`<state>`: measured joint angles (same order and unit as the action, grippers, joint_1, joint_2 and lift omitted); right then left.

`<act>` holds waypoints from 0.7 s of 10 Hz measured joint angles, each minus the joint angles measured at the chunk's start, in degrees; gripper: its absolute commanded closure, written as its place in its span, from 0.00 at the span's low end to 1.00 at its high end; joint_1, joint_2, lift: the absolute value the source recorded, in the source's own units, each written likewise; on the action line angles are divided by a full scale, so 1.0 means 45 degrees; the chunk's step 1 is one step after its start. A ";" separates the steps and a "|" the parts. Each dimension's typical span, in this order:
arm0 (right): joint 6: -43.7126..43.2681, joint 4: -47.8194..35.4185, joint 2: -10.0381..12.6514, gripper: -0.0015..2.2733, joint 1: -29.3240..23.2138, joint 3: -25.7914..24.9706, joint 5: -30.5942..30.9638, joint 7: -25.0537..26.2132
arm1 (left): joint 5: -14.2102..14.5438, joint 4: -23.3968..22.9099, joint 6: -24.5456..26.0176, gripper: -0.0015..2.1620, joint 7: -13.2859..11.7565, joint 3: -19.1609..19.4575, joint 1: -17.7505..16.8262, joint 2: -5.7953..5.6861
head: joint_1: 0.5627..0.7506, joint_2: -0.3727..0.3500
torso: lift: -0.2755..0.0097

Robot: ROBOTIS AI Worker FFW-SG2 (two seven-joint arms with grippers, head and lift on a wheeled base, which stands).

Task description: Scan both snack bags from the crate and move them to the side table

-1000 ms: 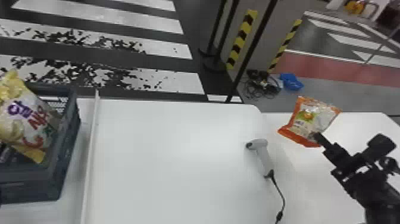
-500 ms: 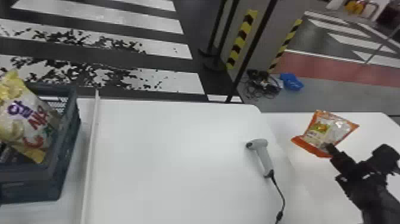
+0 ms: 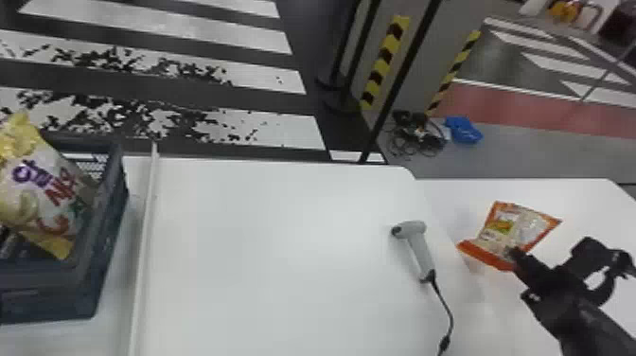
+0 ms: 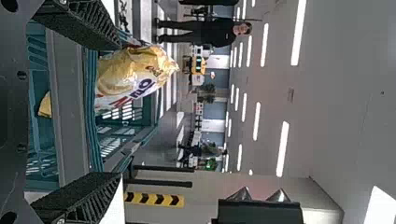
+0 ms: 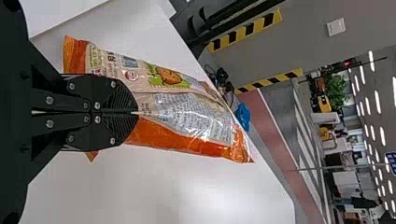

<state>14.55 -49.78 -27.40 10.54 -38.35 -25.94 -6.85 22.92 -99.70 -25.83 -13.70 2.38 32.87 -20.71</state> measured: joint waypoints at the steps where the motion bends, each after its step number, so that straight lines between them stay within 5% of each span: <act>1: 0.0000 0.0008 0.0029 0.35 0.0000 0.0113 0.0068 0.0296 | 0.0022 0.0007 -0.0043 0.01 -0.0019 -0.0001 0.0002 -0.0021 | 0.70 0.03 | 0.62; 2: 0.0000 0.0008 0.0033 0.03 0.0000 0.0189 0.0098 0.0464 | 0.0046 0.0008 -0.0090 0.01 -0.0024 -0.0001 0.0020 -0.0038 | 0.70 0.03 | 0.62; 7: -0.1171 -0.0662 0.0231 0.01 -0.0439 0.0466 0.0279 0.0841 | 0.0083 0.0003 -0.0206 0.01 -0.0057 0.0031 0.0056 -0.0040 | 0.70 0.03 | 0.62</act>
<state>9.28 -52.76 -26.36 8.57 -36.26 -24.69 -3.07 23.29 -99.69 -26.76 -13.95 2.52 33.12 -20.89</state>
